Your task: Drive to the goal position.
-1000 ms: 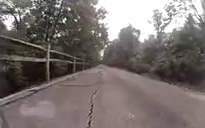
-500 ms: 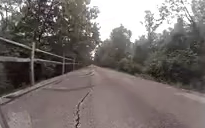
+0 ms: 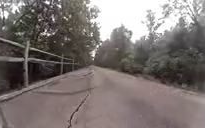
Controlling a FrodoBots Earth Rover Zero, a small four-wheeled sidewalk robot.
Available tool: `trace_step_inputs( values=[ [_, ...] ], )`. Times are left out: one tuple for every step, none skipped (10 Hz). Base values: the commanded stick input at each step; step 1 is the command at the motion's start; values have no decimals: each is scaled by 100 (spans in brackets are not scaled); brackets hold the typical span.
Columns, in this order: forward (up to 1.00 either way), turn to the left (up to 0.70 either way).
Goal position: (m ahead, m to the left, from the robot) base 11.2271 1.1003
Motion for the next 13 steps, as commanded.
trace_step_inputs(
  values=[
    [70,-30],
    [70,-5],
    [70,0],
    [70,0],
    [70,0],
    [70,0],
    [70,0],
    [70,0],
    [70,0],
    [70,-1],
    [70,-9],
    [70,-7],
    [70,0]
  ],
)
